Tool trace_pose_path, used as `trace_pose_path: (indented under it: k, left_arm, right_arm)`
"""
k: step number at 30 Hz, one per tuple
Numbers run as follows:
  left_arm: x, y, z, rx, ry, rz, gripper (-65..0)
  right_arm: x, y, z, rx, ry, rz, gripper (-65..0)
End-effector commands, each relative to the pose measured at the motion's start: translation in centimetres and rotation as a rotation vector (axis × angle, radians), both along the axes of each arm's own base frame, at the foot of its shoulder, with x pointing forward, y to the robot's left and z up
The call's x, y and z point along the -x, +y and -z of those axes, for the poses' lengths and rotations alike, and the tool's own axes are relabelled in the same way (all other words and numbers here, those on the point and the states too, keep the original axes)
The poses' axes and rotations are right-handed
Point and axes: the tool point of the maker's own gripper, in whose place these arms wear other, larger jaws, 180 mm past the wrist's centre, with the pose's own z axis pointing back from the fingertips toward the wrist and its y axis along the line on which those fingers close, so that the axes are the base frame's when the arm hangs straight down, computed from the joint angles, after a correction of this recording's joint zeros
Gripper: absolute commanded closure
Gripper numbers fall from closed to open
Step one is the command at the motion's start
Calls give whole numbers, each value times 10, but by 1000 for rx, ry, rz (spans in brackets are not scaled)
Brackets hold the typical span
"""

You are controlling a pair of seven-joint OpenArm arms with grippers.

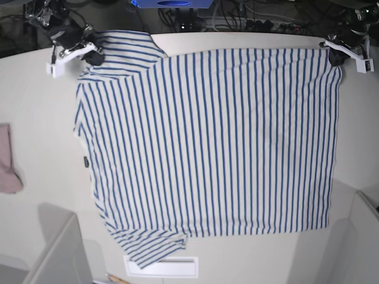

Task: Fold the T-shirt properly
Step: 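Lift the shoulder corners and pull them toward the robot, then lower the held shoulder edge back onto the shirt, folding it over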

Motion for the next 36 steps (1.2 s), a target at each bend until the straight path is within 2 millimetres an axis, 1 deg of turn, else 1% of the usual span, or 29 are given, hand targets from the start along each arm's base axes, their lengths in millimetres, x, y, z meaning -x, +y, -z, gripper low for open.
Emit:
trace_pose_path:
  k: [1, 4, 6, 9, 11, 13, 16, 18, 20, 23, 25, 28, 33, 36]
  left_arm:
    - [-9, 5, -15, -33, -43, 15, 0]
    - [-18, 2, -27, -60, -72, 39, 0]
    - [-24, 1, -34, -74, -87, 45, 0]
    - [-30, 5, -45, -95, -108, 1, 0]
    - [-33, 6, -48, -100, -119, -10, 0]
    - [-40, 7, -51, -102, -138, -13, 0]
    - [-45, 6, -56, -108, -152, -9, 0]
    - [-47, 5, -60, -116, -163, -2, 0]
    - [-49, 5, -63, -121, -172, 2, 0]
    - [-52, 5, -64, -121, -179, 0, 0]
    - [-60, 0, -64, -111, -193, 14, 0]
    - [-65, -6, -61, -95, -191, 16, 0]
    - [-71, -18, -54, -62, -182, 17, 0]
    - [-73, -18, -55, -63, -186, 18, 0]
  right_arm:
    - [-7, -1, -11, 8, -41, -7, 0]
    - [-18, 1, -21, 13, -83, -17, 0]
    - [-21, 2, -25, 14, -96, -20, 0]
    - [-30, 5, -32, -7, -129, -18, 0]
    - [-35, 8, -38, -46, -153, -6, 0]
    - [-45, 12, -45, -83, -182, -3, 0]
    - [-55, 14, -52, -102, -212, 2, 0]
    - [-56, 15, -53, -106, -210, -5, 0]
    - [-61, 17, -56, -108, -224, -11, 0]
    - [-66, 17, -59, -109, -244, -10, 0]
    - [-75, 16, -64, -111, -269, -9, 0]
    - [-83, 20, -73, -151, -300, -4, 0]
    - [-94, 20, -79, -161, -333, -3, 0]
    - [-110, 21, -91, -165, -380, -8, 0]
